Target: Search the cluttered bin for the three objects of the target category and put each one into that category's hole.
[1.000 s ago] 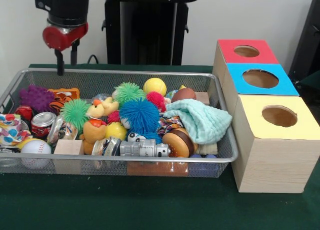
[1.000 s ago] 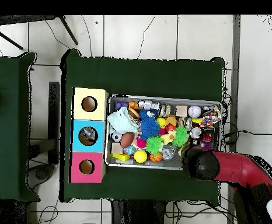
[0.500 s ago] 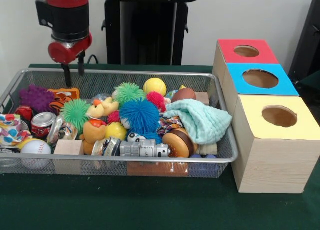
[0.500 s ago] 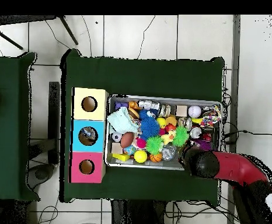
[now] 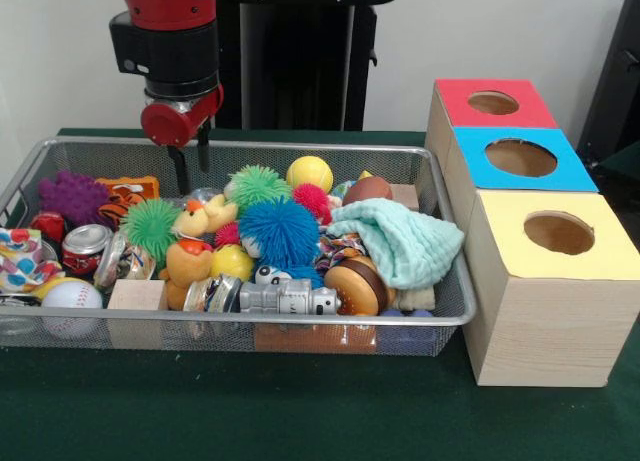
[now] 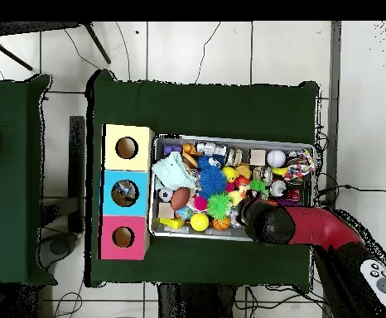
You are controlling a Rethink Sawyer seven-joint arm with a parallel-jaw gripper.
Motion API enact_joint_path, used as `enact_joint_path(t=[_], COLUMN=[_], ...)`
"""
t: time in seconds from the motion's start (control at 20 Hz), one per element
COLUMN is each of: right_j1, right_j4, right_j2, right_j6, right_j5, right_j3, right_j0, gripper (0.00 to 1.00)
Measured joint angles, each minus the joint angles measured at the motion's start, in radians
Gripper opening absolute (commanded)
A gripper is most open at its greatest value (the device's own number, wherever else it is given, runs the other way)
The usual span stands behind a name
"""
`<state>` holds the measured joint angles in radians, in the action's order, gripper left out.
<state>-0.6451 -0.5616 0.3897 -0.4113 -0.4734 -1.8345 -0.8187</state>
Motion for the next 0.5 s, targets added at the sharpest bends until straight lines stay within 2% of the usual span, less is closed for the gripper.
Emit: enact_joint_path(t=[0.5], right_j1=[0.014], right_j4=[0.000], right_j2=[0.028], right_j6=[0.000], right_j5=[0.053], right_j3=[0.000], right_j0=[0.004], gripper=[1.00])
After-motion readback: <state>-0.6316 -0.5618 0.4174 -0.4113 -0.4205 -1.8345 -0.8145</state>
